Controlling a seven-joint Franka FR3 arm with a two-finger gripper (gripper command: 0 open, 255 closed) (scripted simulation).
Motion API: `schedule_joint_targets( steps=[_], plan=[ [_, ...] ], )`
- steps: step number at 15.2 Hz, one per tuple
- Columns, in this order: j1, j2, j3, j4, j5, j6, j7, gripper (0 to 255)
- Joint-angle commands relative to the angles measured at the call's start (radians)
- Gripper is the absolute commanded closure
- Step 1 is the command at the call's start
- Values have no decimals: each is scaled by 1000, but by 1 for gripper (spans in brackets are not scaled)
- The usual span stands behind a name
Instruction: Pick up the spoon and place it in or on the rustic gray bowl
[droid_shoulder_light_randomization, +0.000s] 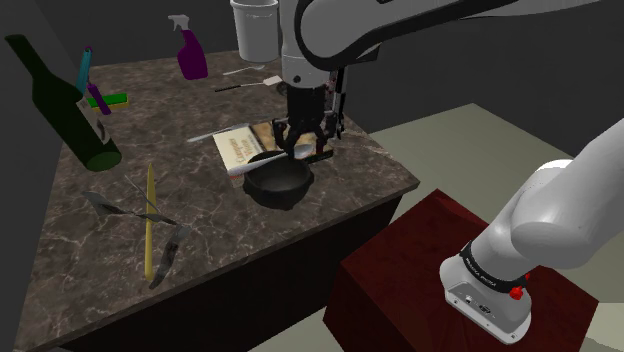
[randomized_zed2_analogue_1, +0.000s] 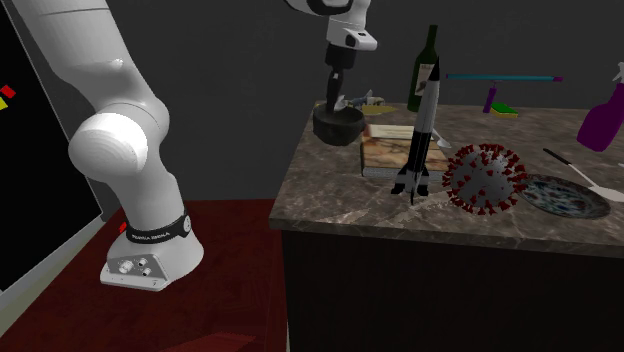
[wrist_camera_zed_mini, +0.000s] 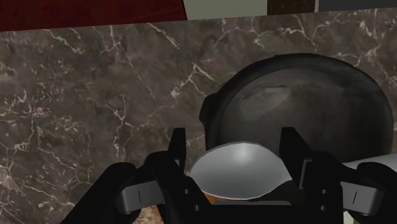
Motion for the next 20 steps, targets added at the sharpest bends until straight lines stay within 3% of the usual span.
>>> schedule_joint_targets(
  steps=[1, 10, 11, 16, 20],
  plan=[
    [0, 8, 1, -19, -1, 27, -3, 255],
    [1, 17, 3, -37, -2, 54, -4, 255],
    [1, 17, 3, -37, -2, 54, -4, 0],
    [1, 17, 3, -37, -2, 54, -4, 0],
    [-8, -2, -10, 71, -7, -74, -4, 0]
  ],
)
